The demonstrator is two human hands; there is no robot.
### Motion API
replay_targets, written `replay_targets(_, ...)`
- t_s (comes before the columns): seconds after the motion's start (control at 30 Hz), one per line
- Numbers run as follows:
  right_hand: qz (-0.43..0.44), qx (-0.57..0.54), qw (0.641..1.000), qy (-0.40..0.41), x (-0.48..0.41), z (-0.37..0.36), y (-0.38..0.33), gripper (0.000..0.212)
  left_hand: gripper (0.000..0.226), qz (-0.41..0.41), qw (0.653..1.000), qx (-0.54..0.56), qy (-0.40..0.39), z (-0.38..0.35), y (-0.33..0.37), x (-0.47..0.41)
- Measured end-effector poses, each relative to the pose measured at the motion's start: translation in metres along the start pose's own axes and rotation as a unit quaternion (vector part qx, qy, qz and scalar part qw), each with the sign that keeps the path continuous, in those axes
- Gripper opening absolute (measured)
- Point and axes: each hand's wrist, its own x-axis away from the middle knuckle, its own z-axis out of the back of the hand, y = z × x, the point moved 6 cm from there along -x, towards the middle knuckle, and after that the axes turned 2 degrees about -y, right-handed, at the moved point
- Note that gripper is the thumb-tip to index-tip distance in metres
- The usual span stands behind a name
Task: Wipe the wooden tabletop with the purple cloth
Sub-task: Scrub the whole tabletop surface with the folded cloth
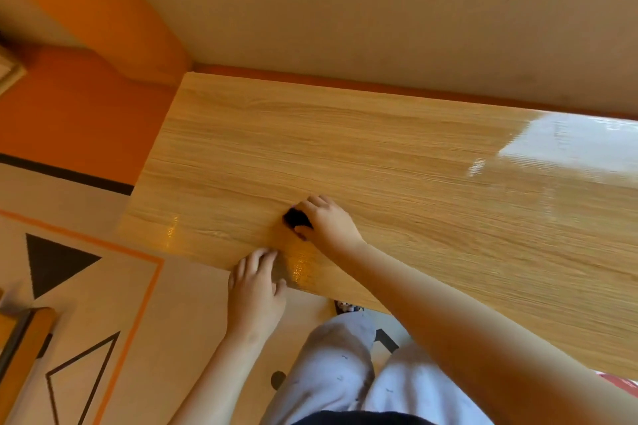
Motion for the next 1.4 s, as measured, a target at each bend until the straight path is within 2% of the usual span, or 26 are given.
replay_targets(0.07, -0.007, 0.008, 1.000, 0.004, 0.002, 0.012, 0.014, 0.039, 0.051, -0.009, 1.000, 0.004, 0.002, 0.001, 0.001, -0.001)
replay_targets(0.17, -0.126, -0.024, 0.983, 0.128, 0.006, 0.046, 0.053, 0.034, 0.053, -0.019, 1.000, 0.001, -0.001, -0.001, 0.001, 0.000)
replay_targets(0.23, -0.152, -0.043, 0.972, 0.175, 0.011, 0.050, 0.052, 0.033, 0.054, -0.023, 1.000, -0.004, 0.000, -0.001, 0.000, -0.001)
replay_targets(0.37, -0.071, 0.000, 0.994, 0.085, 0.033, 0.024, 0.033, 0.036, 0.053, -0.017, 1.000, -0.014, 0.003, -0.003, -0.001, 0.000)
replay_targets(0.43, -0.091, 0.001, 0.991, 0.101, 0.054, 0.033, 0.055, 0.036, 0.053, -0.015, 1.000, -0.024, 0.002, -0.003, 0.000, 0.002)
replay_targets(0.57, -0.194, -0.031, 0.958, 0.210, 0.107, 0.080, 0.118, 0.032, 0.053, -0.007, 0.999, -0.042, -0.003, -0.002, 0.005, 0.002)
replay_targets(0.7, -0.276, -0.059, 0.920, 0.271, 0.155, 0.118, 0.168, 0.027, 0.049, 0.023, 0.999, -0.022, 0.012, 0.005, 0.024, 0.001)
replay_targets(0.77, -0.294, -0.088, 0.904, 0.299, 0.177, 0.129, 0.180, 0.026, 0.047, -0.002, 1.000, -0.009, 0.029, 0.007, 0.046, 0.004)
replay_targets(0.93, -0.279, -0.133, 0.882, 0.357, 0.234, 0.160, 0.187, 0.027, 0.036, -0.078, 0.995, 0.043, 0.044, 0.003, 0.132, 0.020)
replay_targets(1.13, -0.266, -0.167, 0.866, 0.390, 0.311, 0.199, 0.210, 0.021, 0.031, -0.163, 0.977, 0.135, 0.002, -0.006, 0.254, 0.050)
replay_targets(1.3, -0.284, -0.180, 0.853, 0.400, 0.373, 0.218, 0.229, 0.022, 0.029, -0.236, 0.960, 0.145, -0.029, -0.021, 0.337, 0.081)
replay_targets(1.4, -0.286, -0.202, 0.854, 0.386, 0.401, 0.216, 0.236, 0.021, 0.030, -0.249, 0.955, 0.152, -0.062, -0.037, 0.374, 0.102)
